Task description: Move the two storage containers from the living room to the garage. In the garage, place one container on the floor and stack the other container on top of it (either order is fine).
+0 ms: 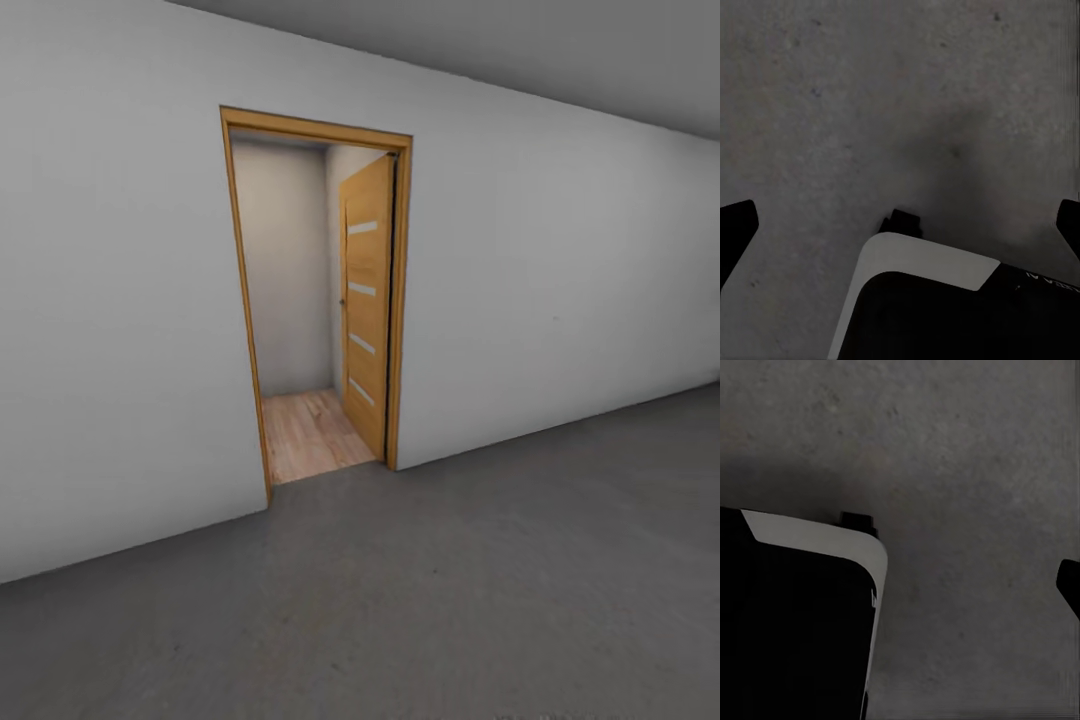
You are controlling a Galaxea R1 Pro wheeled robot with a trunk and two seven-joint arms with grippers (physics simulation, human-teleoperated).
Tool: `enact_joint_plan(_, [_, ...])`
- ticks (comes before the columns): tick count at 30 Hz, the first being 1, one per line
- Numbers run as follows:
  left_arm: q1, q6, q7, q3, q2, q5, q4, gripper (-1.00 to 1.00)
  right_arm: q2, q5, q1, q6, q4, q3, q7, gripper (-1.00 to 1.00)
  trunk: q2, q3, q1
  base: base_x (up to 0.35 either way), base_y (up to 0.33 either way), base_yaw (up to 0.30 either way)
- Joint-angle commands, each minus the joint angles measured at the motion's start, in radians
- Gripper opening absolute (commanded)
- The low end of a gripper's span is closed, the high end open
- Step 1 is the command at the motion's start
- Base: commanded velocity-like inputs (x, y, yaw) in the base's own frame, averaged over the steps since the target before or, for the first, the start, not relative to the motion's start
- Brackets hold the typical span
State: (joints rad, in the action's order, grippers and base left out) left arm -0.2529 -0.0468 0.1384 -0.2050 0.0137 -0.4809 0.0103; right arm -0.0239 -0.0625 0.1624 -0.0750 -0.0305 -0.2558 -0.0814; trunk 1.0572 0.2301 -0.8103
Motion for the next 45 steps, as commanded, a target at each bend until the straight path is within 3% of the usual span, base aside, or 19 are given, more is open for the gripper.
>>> enact_joint_plan(1, [0.0,-0.002,0.003,-0.009,0.0,-0.008,0.0,1.0,0.0,-0.007,0.001,-0.006,-0.003,-0.008,-0.001,1.0,0.001,0.001,0.0,0.0,0.0,-0.283])
enact_joint_plan(33, [0.0,-0.002,0.003,-0.008,0.0,-0.008,0.0,1.0,-0.001,-0.005,0.001,-0.008,-0.002,-0.006,-0.001,1.0,0.001,0.001,0.0,0.0,0.0,-0.283])
enact_joint_plan(41, [0.0,-0.002,0.003,-0.008,0.0,-0.008,0.0,1.0,-0.003,0.002,0.002,-0.018,-0.002,-0.01,0.001,1.0,0.001,0.001,0.0,0.0,0.0,-0.071])
enact_joint_plan(45, [0.0,-0.002,0.003,-0.008,0.0,-0.008,0.0,1.0,0.008,0.003,0.001,-0.02,0.003,-0.011,0.002,1.0,0.001,0.001,0.0,0.0,0.0,-0.005])
